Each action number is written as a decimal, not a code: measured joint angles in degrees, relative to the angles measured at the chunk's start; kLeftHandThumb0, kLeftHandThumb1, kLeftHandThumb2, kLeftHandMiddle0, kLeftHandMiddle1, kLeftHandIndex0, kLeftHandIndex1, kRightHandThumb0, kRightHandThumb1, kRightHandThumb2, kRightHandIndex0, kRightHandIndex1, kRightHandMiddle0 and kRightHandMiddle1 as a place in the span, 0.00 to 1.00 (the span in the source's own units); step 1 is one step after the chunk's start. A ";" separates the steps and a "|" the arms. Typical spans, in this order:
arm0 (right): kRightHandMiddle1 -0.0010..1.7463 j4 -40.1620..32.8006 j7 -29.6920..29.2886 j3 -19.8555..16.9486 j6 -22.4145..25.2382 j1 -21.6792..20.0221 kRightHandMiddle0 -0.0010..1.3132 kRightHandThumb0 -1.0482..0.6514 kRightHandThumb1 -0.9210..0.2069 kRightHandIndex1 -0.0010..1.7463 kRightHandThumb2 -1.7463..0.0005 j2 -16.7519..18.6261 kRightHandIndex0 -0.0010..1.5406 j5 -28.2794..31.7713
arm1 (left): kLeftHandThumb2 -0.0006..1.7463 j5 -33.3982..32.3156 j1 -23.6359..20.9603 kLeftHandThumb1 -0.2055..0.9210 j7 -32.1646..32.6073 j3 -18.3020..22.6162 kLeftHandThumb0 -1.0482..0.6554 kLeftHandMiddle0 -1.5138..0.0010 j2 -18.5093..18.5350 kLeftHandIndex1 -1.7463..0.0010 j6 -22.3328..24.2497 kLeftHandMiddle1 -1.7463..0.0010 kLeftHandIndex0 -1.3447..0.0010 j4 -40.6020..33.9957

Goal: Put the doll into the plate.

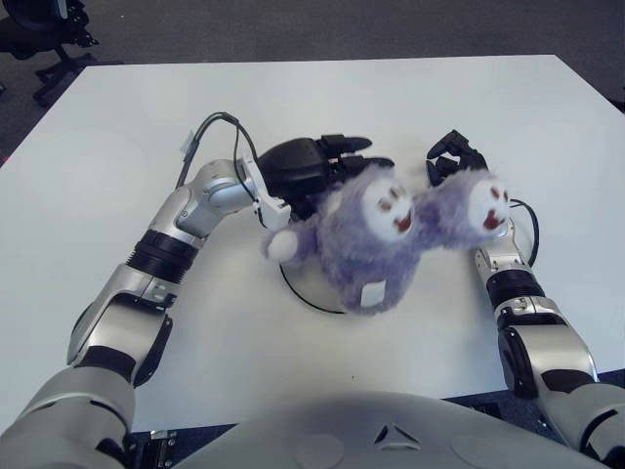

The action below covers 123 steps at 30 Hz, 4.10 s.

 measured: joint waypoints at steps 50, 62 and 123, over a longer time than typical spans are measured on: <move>1.00 0.07 -0.31 0.03 0.06 0.00 0.33 0.38 0.32 1.00 0.44 0.00 0.57 0.00 | 0.03 -0.95 -3.42 1.00 18.33 2.53 0.57 0.76 2.64 0.97 -2.75 0.99 0.68 11.90; 1.00 0.08 -0.39 0.03 0.09 -0.09 0.33 0.38 0.32 1.00 0.44 0.02 0.57 0.00 | 0.05 -18.06 -2.79 1.00 15.10 5.16 0.46 0.53 -2.11 0.98 -4.46 0.98 0.59 17.08; 1.00 6.19 -1.10 -7.07 -13.25 -0.99 0.32 0.38 0.30 1.00 0.45 1.11 0.58 2.56 | 0.30 -51.24 9.26 0.99 -3.94 25.45 0.41 0.43 -20.38 0.00 11.83 0.00 0.84 28.91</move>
